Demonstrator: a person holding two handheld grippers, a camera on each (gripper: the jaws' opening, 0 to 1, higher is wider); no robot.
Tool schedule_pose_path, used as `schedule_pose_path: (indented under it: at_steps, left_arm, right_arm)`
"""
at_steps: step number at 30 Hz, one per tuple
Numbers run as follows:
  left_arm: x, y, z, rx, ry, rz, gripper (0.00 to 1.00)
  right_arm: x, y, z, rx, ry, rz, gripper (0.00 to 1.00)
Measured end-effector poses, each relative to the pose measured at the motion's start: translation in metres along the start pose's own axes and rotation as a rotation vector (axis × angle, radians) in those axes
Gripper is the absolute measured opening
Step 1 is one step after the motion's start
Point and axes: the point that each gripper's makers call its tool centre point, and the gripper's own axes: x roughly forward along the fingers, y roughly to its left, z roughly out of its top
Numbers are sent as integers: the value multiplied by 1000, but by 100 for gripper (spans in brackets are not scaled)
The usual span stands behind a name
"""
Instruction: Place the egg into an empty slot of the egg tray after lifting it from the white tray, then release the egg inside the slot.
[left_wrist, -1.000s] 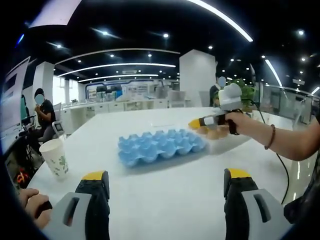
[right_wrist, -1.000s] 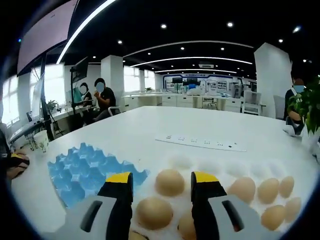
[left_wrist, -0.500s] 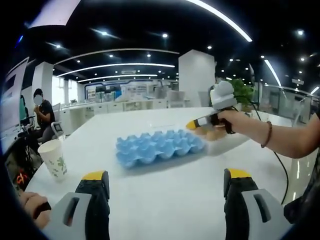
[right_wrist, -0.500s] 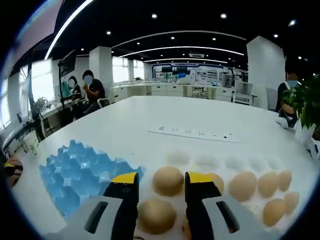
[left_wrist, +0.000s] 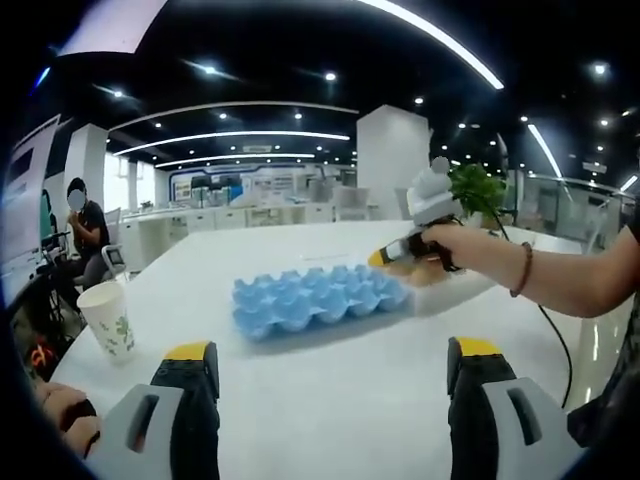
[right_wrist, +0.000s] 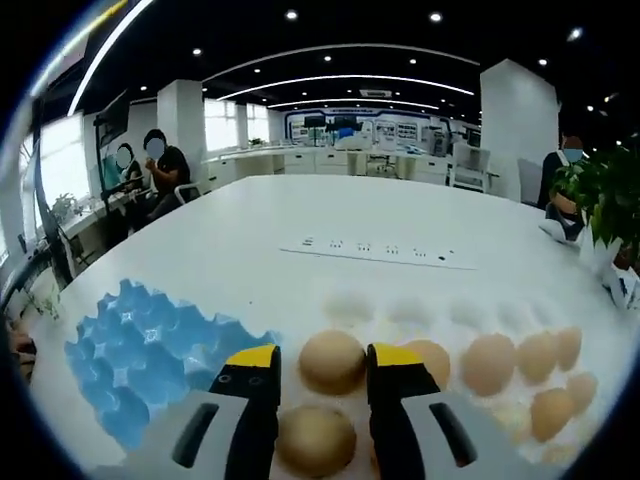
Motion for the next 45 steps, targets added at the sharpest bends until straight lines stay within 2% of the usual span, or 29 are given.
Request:
schedule_pose_path:
  at_steps: [8, 12, 17, 23, 30, 45]
  left_arm:
    - [-2, 0, 2, -11, -16, -8, 96]
    - [-4, 4, 0, -13, -10, 1, 96]
    - [-4, 6, -1, -16, -7, 2, 96]
    - [-5, 6, 0, -17, -15, 0, 96]
    - [-8, 9, -1, -15, -5, 8, 95]
    - [-7, 5, 1, -18, -20, 3, 94]
  right_arm:
    - [1, -1, 0, 32, 8, -19, 34]
    - [1, -6, 1, 39, 7, -36, 28]
    - [3, -7, 3, 69, 19, -40, 28]
    - [1, -7, 2, 63, 9, -45, 27]
    - [-4, -7, 8, 122, -45, -10, 27]
    - [-12, -3, 14, 148, -134, 51, 27]
